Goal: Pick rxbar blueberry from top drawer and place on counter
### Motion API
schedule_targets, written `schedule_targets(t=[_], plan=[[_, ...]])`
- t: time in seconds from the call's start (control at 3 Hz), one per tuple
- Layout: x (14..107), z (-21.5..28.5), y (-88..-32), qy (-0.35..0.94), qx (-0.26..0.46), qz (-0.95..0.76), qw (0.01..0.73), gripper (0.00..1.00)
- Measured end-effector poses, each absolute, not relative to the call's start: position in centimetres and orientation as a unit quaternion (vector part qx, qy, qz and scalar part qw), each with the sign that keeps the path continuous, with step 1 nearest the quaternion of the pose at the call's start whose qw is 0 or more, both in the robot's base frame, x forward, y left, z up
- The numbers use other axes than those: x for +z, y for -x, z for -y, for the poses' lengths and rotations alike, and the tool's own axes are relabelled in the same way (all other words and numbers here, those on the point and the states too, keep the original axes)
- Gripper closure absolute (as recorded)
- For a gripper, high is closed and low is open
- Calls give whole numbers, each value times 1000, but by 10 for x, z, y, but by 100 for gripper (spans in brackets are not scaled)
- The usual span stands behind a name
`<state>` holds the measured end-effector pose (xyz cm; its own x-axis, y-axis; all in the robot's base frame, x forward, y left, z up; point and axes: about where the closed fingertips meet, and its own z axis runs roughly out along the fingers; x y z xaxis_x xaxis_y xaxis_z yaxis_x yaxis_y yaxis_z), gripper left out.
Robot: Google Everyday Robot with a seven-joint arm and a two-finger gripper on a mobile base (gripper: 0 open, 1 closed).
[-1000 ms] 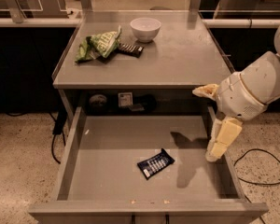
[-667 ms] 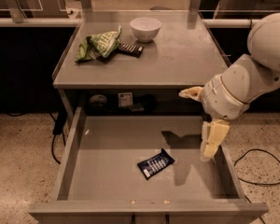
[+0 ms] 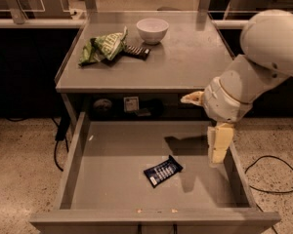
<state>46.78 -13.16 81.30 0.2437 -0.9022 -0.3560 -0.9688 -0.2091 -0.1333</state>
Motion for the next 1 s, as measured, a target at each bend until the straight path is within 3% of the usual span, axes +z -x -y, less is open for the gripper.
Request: schedule_targets(t=[0.33, 1.0], plan=[[788, 116, -480, 811, 83, -563, 134, 0], [745, 110, -489, 819, 95, -549, 139, 0]])
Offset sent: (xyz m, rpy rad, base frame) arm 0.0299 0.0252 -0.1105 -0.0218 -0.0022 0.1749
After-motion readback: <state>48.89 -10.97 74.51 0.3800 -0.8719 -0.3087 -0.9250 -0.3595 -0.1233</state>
